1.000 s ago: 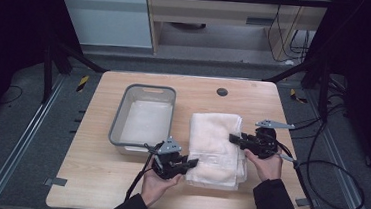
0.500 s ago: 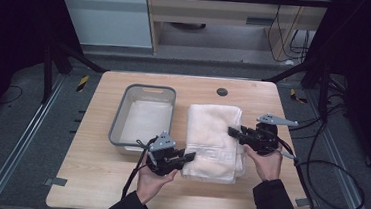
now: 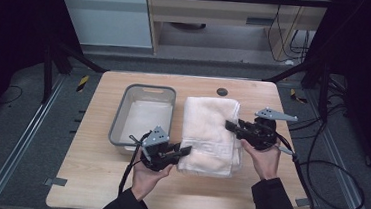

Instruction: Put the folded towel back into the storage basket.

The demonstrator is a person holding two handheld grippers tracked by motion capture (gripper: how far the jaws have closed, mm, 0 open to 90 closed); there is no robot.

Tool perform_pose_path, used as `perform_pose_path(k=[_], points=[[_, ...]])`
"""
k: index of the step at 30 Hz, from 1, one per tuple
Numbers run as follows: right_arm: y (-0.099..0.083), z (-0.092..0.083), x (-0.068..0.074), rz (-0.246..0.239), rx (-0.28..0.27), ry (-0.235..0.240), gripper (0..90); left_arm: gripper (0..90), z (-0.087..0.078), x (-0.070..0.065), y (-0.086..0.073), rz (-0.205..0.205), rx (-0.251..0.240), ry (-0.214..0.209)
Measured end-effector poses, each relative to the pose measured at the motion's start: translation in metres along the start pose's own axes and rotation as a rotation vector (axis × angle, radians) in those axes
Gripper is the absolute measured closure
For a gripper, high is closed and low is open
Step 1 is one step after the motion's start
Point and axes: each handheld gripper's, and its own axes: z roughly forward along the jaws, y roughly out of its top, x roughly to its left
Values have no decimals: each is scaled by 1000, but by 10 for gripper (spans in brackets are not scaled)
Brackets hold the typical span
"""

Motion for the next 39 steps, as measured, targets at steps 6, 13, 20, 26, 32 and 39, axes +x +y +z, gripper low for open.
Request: perform_pose_path(k=[6,13,20,26,32,39], points=[[8,3,6,-8,-21,4,651,750,-8,2,5,13,-21,19],[20,11,15,-21,-39,4,651,750,-19,10,12,16,-43,44],[33,16,24,-46,-48,-2,651,750,-27,16,16,6,-63,56],[43,26,34,-60,-49,-9,651,749,-36,26,20,-9,-75,70],[51,33,40,-68,-57,-5,651,750,-43,33,22,-5,-92,84],[59,43,49,-77,-63,-1,652,750,-53,41,24,-7,-100,112]])
